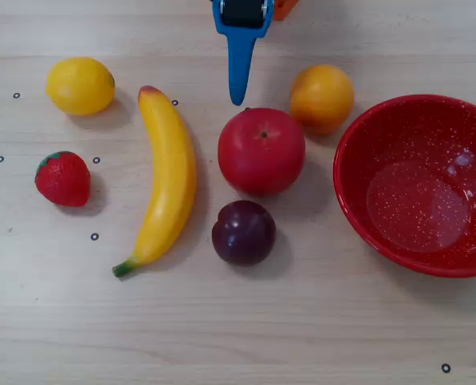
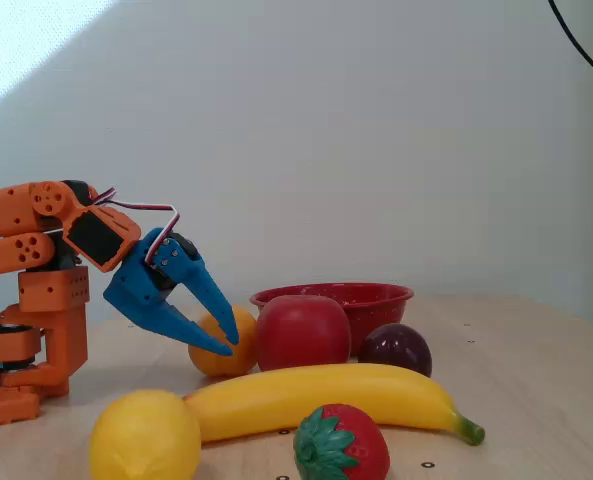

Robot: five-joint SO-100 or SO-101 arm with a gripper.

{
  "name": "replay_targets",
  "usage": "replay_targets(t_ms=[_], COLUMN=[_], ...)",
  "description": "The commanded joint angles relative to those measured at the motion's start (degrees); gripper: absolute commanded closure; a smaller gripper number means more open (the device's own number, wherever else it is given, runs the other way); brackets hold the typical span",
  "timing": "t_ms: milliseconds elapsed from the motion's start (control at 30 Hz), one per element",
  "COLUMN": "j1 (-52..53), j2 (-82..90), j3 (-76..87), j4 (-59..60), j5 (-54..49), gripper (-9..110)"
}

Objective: Put the lemon in the red bowl.

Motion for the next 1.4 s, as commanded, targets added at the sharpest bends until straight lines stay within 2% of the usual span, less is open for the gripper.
replay_targets(t_ms=[0, 600, 900, 1367], j1=[2.02, 1.05, -1.05, -9.67], j2=[0.88, -1.58, -14.33, -37.0], j3=[0.79, -1.76, -19.42, -52.65], j4=[-0.53, 0.0, 6.33, 30.94], j5=[-6.06, -5.89, -0.18, 15.29], gripper=[101, 101, 101, 101])
